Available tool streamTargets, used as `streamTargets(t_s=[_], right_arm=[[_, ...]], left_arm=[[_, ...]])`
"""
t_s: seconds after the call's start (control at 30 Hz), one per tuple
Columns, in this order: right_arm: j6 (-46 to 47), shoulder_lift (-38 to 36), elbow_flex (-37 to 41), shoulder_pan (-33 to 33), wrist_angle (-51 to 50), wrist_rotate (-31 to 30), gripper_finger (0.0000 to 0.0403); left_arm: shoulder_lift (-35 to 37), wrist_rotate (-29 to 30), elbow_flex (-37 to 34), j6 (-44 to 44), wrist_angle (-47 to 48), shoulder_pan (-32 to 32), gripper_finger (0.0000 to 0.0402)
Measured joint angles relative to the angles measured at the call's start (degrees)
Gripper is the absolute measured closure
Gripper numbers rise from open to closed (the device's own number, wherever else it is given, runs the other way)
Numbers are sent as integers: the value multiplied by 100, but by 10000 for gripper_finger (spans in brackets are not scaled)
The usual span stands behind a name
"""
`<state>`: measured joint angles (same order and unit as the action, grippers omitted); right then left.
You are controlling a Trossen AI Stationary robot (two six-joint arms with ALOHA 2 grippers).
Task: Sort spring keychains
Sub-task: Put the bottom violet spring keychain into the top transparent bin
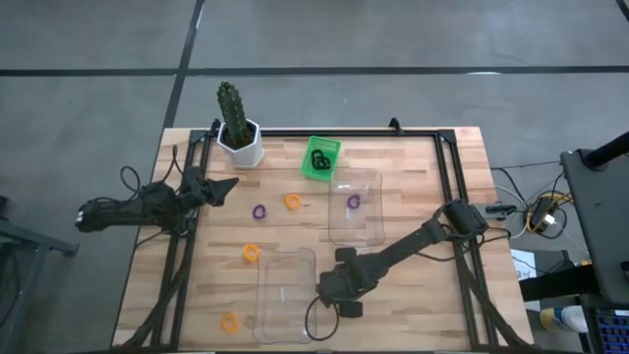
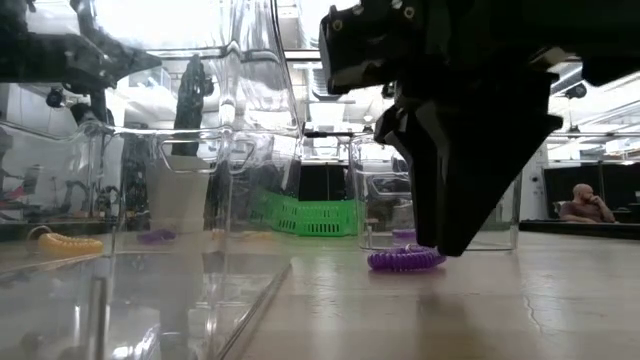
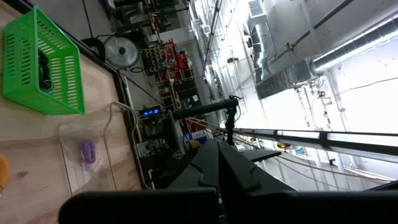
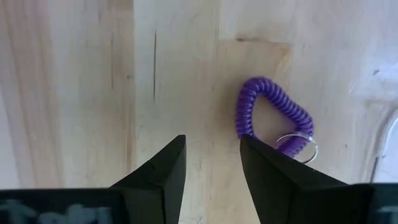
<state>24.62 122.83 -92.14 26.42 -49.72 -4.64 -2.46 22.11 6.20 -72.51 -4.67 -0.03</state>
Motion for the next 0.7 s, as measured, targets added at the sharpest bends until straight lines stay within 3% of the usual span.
streamTargets(t_s=[0.7], right_arm=[[-240, 4, 72, -206, 90, -284, 266]], left_arm=[[0, 0, -1, 33, 22, 0, 401]])
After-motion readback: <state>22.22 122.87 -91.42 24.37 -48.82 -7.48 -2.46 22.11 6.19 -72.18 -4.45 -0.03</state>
